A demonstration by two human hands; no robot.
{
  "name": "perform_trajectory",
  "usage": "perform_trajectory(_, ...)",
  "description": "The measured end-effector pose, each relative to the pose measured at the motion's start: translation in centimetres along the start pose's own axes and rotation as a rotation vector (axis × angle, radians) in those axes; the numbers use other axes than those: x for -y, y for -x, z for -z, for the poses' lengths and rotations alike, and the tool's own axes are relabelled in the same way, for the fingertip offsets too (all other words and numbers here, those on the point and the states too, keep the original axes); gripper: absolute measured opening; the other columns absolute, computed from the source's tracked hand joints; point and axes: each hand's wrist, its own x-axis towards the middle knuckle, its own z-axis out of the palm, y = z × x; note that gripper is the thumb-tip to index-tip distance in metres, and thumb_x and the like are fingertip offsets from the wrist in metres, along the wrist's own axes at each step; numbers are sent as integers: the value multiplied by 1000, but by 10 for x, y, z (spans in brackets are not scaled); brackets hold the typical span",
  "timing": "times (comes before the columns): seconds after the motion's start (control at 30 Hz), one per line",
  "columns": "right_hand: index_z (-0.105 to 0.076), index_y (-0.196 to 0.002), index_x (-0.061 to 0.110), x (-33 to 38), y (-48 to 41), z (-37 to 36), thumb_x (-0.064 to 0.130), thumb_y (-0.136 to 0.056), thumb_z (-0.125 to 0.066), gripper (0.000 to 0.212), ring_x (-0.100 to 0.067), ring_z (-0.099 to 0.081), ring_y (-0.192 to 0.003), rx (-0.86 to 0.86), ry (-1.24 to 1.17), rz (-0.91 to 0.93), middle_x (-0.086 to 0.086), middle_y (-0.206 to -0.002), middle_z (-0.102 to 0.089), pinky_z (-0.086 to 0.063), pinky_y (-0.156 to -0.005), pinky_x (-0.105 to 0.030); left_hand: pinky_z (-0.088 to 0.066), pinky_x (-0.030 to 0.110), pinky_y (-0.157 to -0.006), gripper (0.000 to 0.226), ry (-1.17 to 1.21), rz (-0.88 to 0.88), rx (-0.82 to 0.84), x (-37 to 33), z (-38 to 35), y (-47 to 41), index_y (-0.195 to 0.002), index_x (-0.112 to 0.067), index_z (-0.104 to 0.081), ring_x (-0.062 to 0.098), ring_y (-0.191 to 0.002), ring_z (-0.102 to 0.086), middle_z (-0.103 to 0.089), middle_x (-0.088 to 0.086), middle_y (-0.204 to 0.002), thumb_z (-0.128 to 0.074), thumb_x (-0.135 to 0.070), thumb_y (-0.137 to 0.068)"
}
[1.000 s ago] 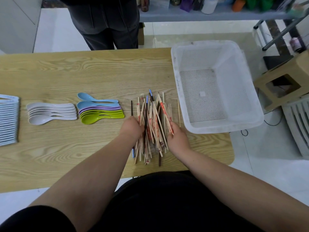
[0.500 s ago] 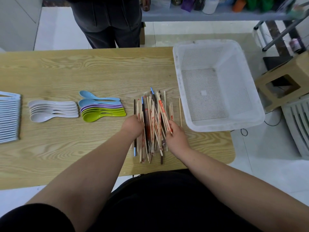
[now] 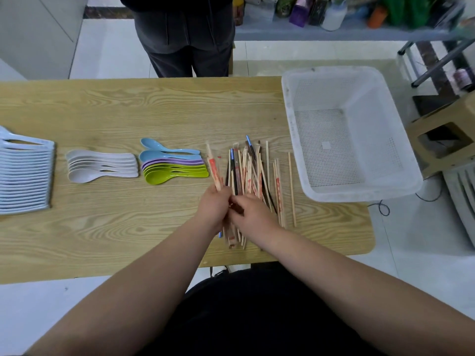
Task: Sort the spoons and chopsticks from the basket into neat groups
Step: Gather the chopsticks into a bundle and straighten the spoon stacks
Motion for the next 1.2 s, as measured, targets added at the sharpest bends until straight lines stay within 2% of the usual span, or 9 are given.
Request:
perform_trajectory(0.13,-63,-116,26,-28,-6,13,43,-95,-60,27,0,-57,-87,-152,23,-237,7,-112,-61,-56,-81,-27,-49,31,-55,14,-306,-50,-69,8,17,-13,-83,-17,-54,23,-57,-58,-61,9,-73,-48,-20,-96)
perform_trajectory(0.23,-55,-128,21,-45,-18,20,52,-91,-63,49,-13,-61,-101,-184,114,-377,1,-125,-58,-56,-90,-38,-51,33,-68,12,-703,-137,-37,13,24,-23,-94,-20,-58,27,-73,-64,-66,3,-83,-59,-32,-92)
perform_trajectory(0.33,-51,-131,18,-50,-35,18,61,-84,-67,65,-20,-58,-105,-161,247,-393,-2,-126,-56,-53,-90,-40,-40,28,-68,17,-884,-207,-7,19,21,-29,-92,-22,-55,23,-78,-58,-60,-2,-82,-68,-32,-87)
perform_trajectory(0.43,-51,-128,18,-50,-46,13,63,-80,-69,68,-25,-58,-111,-137,378,-354,-3,-125,-55,-53,-89,-43,-40,28,-67,21,-928,-229,-10,25,15,-32,-95,-19,-58,27,-84,-62,-61,0,-83,-72,-31,-85)
perform_trajectory(0.57,-48,-134,19,-53,-50,11,48,-87,-65,58,-28,-58,-115,-108,382,-354,-5,-132,-53,-51,-84,-42,-41,30,-65,34,-964,-227,-65,28,8,-36,-96,-13,-58,26,-78,-60,-64,5,-86,-79,-36,-81)
perform_trajectory(0.8,-55,-102,17,-48,-53,22,38,-90,-61,25,-23,-60,-83,-54,372,-378,0,-95,-58,-44,-61,-34,-43,31,-65,29,-976,-209,-90,26,3,-38,-96,-11,-60,32,-85,-64,-64,7,-88,-73,-33,-81)
perform_trajectory(0.97,-68,-106,18,-52,-51,30,33,-95,-54,23,-15,-63,-63,-74,163,-445,2,-86,-68,-35,-43,-20,-41,32,-63,35,-1060,-222,-80,26,1,-40,-92,-16,-50,25,-74,-53,-55,2,-83,-75,-39,-84)
perform_trajectory(1.1,-66,-92,13,-56,-44,30,32,-96,-55,22,-19,-66,-62,-86,14,-482,0,-77,-68,-47,-49,-31,-40,31,-62,31,-1079,-189,-67,22,-1,-43,-91,-15,-51,25,-71,-51,-52,1,-77,-72,-36,-82)
perform_trajectory(1.2,-69,-108,8,-57,-38,30,32,-98,-55,29,-26,-73,-76,-136,-146,-523,-5,-86,-73,-61,-71,-47,-42,31,-64,24,-1016,-183,-63,22,1,-45,-92,-13,-54,27,-73,-53,-53,1,-76,-68,-32,-85)
